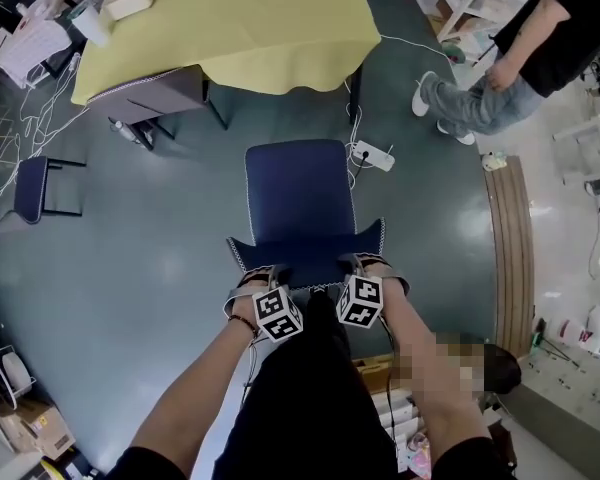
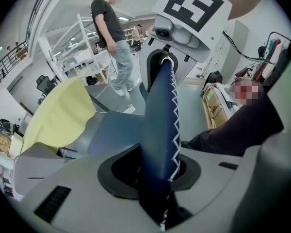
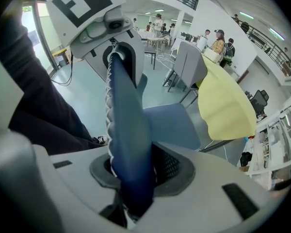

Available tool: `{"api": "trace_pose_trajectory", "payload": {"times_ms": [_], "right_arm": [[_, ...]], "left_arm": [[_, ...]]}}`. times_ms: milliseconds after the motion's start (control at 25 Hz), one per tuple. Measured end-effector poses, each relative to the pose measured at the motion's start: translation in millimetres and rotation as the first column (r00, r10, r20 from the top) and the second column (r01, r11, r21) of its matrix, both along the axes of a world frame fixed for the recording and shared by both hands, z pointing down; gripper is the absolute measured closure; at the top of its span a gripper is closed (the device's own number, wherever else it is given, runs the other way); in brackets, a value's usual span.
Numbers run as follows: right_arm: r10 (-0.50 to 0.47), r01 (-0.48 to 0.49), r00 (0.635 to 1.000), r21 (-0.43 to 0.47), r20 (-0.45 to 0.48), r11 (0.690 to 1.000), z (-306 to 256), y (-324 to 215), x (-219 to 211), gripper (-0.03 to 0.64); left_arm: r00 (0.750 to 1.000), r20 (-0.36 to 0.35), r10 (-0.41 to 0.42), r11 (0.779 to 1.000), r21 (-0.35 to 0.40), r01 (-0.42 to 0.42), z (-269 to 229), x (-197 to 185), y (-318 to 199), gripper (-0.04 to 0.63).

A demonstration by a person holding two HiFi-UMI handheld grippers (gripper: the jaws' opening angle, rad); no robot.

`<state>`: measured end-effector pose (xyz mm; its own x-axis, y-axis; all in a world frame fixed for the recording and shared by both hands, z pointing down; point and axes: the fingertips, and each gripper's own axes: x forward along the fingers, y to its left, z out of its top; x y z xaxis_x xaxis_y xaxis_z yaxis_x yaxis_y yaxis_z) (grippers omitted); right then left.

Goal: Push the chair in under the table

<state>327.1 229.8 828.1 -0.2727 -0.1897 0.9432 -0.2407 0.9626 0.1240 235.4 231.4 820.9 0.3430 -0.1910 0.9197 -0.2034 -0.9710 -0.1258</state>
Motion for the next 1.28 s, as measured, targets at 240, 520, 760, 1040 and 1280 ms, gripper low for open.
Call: {"api": "trace_pose_trajectory", "payload": {"times_ms": [240,520,760,1040,1280], "right_arm": [[0.003,-0.003,1.0,-0.015,0.003,1.0,0,-1,4,0.494],[0.011,-0.011,1.0,0.006,0.001,1.0,-1,-9,8,0.494],[0.01,-0.01,1.0,0.018,-0.011,1.0,2,-39,6,0.495],[-0.002,0.002,1.0,0.022,-0.012,1.0,2,-80,8,0.495],[-0.006,0.006,1.0,0.024,-0.008,1.0,0,-106,6,0.497]], "left_arm": [[1.0,-0.002,0.004,1.0,-0.01,-0.004,1,5,-2,0.485],[1.0,0.0,0.006,1.0,-0.021,-0.006,0,9,-8,0.485],[1.0,0.009,-0.021,1.0,-0.006,0.021,3,7,-38,0.485],[0.999,0.016,-0.038,0.999,0.005,0.038,2,9,-78,0.485],[0.999,0.018,-0.043,0.999,0.008,0.043,1,8,-104,0.485]]}}
